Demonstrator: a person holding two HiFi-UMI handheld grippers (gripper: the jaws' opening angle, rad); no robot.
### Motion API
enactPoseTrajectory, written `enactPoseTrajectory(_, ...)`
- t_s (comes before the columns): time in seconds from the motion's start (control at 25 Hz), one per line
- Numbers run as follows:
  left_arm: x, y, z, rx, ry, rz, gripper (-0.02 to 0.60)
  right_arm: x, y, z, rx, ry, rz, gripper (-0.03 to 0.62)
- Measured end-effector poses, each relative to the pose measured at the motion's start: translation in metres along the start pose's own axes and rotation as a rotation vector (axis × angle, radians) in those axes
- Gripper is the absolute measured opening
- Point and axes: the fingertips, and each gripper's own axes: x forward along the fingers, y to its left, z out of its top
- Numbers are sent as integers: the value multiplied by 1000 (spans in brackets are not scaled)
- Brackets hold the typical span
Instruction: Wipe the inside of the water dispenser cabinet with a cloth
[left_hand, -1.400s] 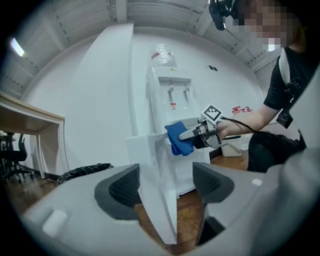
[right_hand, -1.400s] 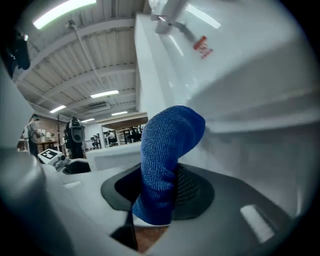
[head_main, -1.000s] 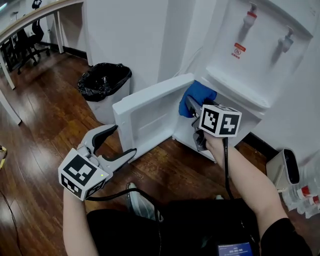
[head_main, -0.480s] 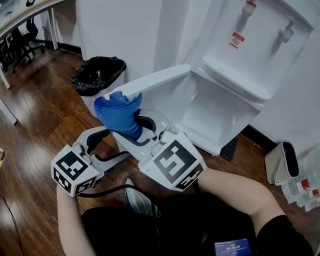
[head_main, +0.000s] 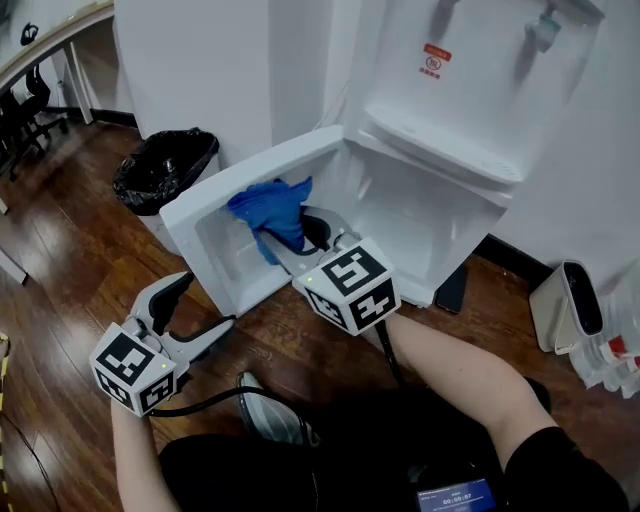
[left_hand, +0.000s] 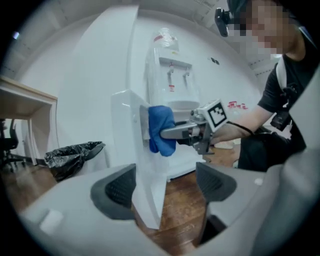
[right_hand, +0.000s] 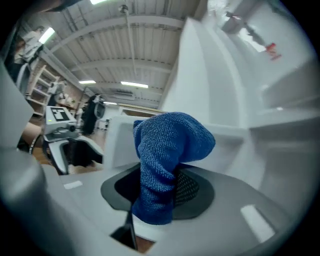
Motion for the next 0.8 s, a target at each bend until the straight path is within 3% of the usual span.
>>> enactPoseTrajectory(0.16, 1, -3, -4, 12, 66, -1, 374, -43, -123, -24, 54, 9, -339, 149)
enactPoseTrajectory(0.28, 5, -4, -24, 35, 138, -30, 374, -66, -172, -35, 113, 16, -449, 149)
enactPoseTrajectory(0.4, 7, -4, -30, 15, 148, -30, 374, -57, -180, -38, 113, 30, -435, 149)
enactPoseTrajectory(0.6, 10, -4, -26, 4, 119, -31, 374, -41, -151, -30, 98, 15, -426, 150)
enactPoseTrajectory(0.8, 11, -2, -25, -3, 109, -21, 374, -14, -70, -12, 114, -37, -229, 150)
